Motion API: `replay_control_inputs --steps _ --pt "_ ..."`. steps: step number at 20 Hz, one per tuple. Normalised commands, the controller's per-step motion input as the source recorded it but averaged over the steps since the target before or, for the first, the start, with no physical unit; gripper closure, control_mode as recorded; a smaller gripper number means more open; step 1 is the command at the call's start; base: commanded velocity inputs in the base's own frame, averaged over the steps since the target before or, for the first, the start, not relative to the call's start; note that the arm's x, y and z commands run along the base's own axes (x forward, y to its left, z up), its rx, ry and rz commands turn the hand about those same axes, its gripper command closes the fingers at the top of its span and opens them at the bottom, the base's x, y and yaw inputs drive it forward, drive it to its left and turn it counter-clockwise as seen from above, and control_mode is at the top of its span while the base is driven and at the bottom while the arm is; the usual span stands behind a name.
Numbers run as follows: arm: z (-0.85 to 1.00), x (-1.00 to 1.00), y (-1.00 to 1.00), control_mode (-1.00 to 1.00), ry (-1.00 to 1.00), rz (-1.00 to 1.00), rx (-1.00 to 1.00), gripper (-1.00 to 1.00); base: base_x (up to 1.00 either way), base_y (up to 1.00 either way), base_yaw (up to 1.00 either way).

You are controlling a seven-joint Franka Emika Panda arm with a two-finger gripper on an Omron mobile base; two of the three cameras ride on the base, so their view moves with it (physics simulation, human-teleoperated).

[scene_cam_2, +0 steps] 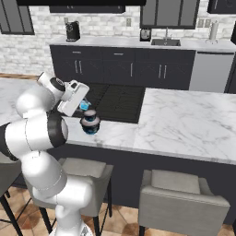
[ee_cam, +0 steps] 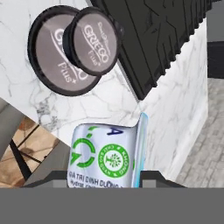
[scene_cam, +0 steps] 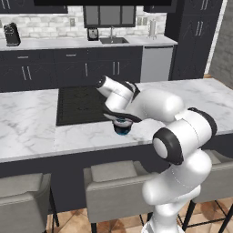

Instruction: Stack the yogurt containers by placing the smaller containers on top of the larger containers.

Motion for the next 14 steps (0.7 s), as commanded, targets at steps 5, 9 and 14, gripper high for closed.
replay_control_inputs --steps 5,9,14 --pt "0.0 0.25 0.06 -1.0 0.0 0.09 -0.01 1.0 0.0 0.0 0.0" --pt "-0.01 0.06 0.03 -1.0 0.0 0.06 -0.01 1.0 0.0 0.0 0.0" --pt "-0.06 -0.02 0.01 -1.0 0.01 0.04 -0.04 1.0 0.0 0.0 0.0"
